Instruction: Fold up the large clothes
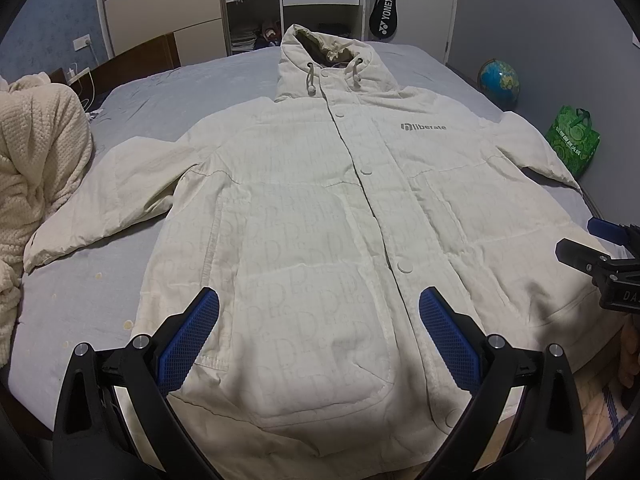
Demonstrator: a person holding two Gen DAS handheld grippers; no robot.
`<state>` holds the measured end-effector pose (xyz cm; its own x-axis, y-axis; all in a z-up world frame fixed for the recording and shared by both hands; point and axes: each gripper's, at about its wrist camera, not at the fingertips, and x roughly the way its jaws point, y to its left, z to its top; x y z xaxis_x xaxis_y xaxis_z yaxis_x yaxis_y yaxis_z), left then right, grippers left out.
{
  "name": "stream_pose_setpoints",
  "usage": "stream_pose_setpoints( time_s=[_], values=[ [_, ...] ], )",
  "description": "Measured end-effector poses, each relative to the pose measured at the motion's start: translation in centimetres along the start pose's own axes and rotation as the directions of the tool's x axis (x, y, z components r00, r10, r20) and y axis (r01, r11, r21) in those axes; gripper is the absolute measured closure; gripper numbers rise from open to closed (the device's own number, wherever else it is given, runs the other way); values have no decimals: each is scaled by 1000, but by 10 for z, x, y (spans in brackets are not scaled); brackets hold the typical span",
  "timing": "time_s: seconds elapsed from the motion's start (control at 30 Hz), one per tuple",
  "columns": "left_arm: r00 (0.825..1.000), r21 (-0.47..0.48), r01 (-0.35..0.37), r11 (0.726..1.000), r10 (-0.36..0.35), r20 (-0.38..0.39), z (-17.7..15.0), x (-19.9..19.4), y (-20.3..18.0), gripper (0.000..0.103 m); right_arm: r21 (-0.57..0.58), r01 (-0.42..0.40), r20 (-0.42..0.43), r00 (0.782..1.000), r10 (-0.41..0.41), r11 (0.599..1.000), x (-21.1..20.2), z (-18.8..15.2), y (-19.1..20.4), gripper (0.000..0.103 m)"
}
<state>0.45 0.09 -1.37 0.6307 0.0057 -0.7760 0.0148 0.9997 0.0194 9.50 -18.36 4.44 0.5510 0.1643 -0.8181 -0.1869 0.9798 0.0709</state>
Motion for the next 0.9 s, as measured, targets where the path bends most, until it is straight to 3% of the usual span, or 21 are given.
stream_pose_setpoints(
  time_s=[0.5,0.6,0.7,0.9],
  values=[
    [1000,-4,9,1000,-9,-3,-1,1,-1,7,29,-16,-11,1000,16,999,3,0,-6,6],
    [1000,-17,17,1000,-17,-6,0,0,0,7,61,-51,-16,999,52,997,2,3,-12,6],
    [999,-46,35,998,-35,-6,1,-1,4,7,164,-136,4,990,138,977,-3,12,-38,6],
    [997,-92,67,994,-71,-38,4,5,10,7,415,-150,62,989,137,897,-6,33,-136,6]
  ],
)
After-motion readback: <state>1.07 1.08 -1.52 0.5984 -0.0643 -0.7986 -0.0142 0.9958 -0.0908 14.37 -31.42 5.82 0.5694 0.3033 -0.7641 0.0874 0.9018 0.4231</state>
